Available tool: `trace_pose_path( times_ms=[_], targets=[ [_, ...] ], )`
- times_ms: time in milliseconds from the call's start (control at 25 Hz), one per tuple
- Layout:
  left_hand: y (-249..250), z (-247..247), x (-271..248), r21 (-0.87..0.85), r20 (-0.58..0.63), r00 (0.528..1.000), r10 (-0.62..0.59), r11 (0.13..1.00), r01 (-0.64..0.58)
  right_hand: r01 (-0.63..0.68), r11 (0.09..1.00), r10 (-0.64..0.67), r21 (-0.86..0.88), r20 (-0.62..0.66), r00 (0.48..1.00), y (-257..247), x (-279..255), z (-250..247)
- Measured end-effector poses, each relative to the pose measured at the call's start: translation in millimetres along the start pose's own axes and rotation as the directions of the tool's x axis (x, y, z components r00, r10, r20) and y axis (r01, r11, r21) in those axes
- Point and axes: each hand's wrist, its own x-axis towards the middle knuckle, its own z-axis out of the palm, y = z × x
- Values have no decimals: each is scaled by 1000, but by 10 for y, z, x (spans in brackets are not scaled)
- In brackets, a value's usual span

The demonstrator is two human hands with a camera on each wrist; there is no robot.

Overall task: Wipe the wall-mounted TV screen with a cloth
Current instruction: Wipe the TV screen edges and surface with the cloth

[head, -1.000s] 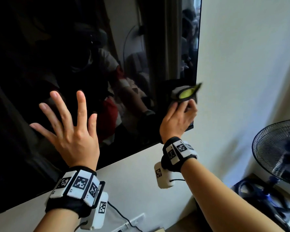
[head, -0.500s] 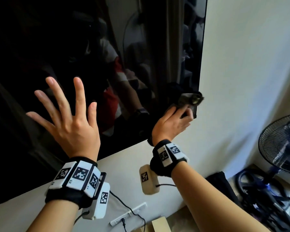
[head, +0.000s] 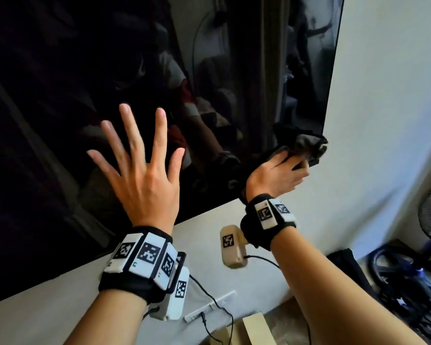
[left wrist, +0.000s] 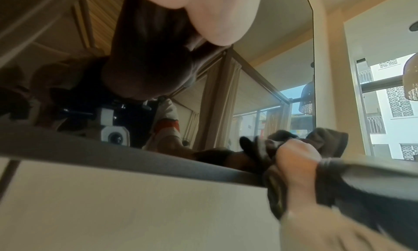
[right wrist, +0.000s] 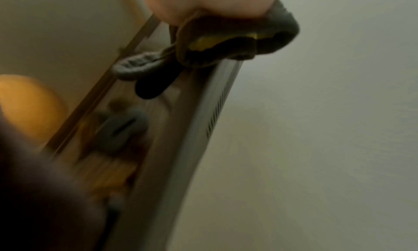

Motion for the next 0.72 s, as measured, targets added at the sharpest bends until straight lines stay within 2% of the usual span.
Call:
trace_pose_path(
  times_ms=[40,80,160,240,280,320,360,400,440,480,560,640,680,720],
  targets=[
    [-96,-27,-54,15,17,999,45,999,-45,-89,996,88,-11,-71,994,-26,86,25],
    [-208,-55,-119,40,31,996,82,996,-83,-110,994,108,-22,-94,990,-34,50,25],
    [-430,-82,-257,95,55,992,112,989,-117,31,999,-31,-7,-2,1000,-59,-345,-20],
    [-623,-87,-368,129,72,989,130,982,-138,196,980,-192,-20,115,975,-53,-870,-71],
    [-689,-81,-398,133,79,986,145,979,-155,201,979,-198,-11,122,972,-67,-894,-43],
    [-734,-73,-412,131,84,983,161,977,-171,151,989,-151,10,66,986,-98,-776,5],
    [-753,-60,-417,130,84,982,170,975,-180,43,999,-43,13,-19,999,-135,-575,52],
    [-750,-53,-425,129,76,982,170,975,-179,-83,997,82,2,-95,992,-158,-379,82],
    [-717,-42,-425,125,66,984,166,977,-173,-153,988,152,-6,-127,980,-158,-272,87],
    [-700,-29,-432,118,59,985,160,979,-166,-142,990,140,-5,-116,983,-161,-335,60],
    [-693,4,-442,115,53,986,160,980,-165,19,1000,-19,2,-3,1000,-165,-855,-12],
    [-710,20,-451,100,49,985,166,980,-170,148,989,-144,-23,114,983,-142,-1381,-40],
    [-716,15,-453,88,48,985,167,981,-170,137,991,-135,-11,115,984,-161,-1369,-3],
    [-716,13,-451,76,44,985,165,983,-168,73,997,-73,9,57,996,-200,-1194,53]
  ],
)
